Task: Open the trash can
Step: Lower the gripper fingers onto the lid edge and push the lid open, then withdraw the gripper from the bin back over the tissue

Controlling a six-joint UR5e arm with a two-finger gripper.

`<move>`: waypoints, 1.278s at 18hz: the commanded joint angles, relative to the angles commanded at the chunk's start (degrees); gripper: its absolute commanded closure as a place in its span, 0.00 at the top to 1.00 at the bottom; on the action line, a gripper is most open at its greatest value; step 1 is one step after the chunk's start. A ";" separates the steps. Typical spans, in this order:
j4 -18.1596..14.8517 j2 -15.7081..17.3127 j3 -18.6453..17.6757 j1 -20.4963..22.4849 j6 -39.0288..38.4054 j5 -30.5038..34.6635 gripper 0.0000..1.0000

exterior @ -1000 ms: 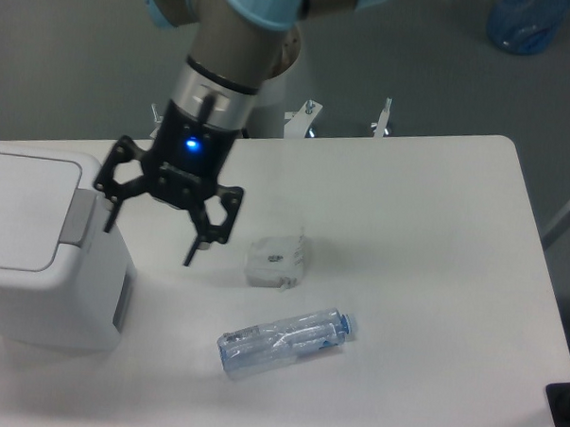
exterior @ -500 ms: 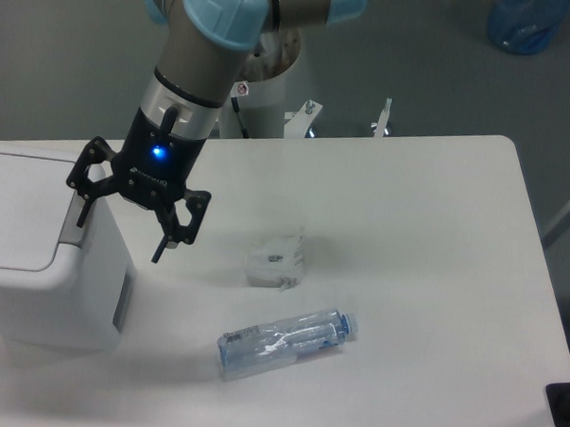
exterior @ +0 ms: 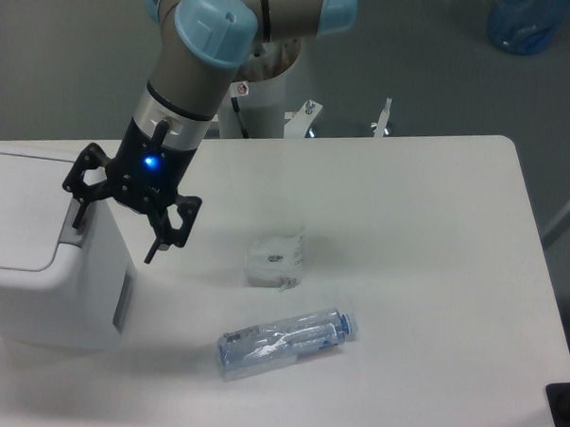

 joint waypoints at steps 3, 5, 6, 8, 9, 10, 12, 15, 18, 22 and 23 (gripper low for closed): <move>0.00 0.00 0.00 -0.09 0.00 0.00 1.00; 0.00 0.09 0.09 0.00 0.00 0.00 1.00; 0.00 0.17 0.26 0.00 0.00 0.00 1.00; 0.09 0.26 1.05 0.00 0.09 0.00 1.00; 0.78 0.26 1.14 0.35 0.17 0.00 1.00; 1.84 0.26 1.06 0.61 0.35 0.17 1.00; 3.51 0.35 0.97 2.53 1.31 1.40 1.00; 4.22 0.61 0.97 5.97 4.29 7.36 1.00; 4.04 1.14 0.18 9.83 15.87 16.32 1.00; 3.69 -0.70 0.61 14.39 25.73 26.01 1.00; 3.95 -1.84 0.27 16.50 27.06 25.84 1.00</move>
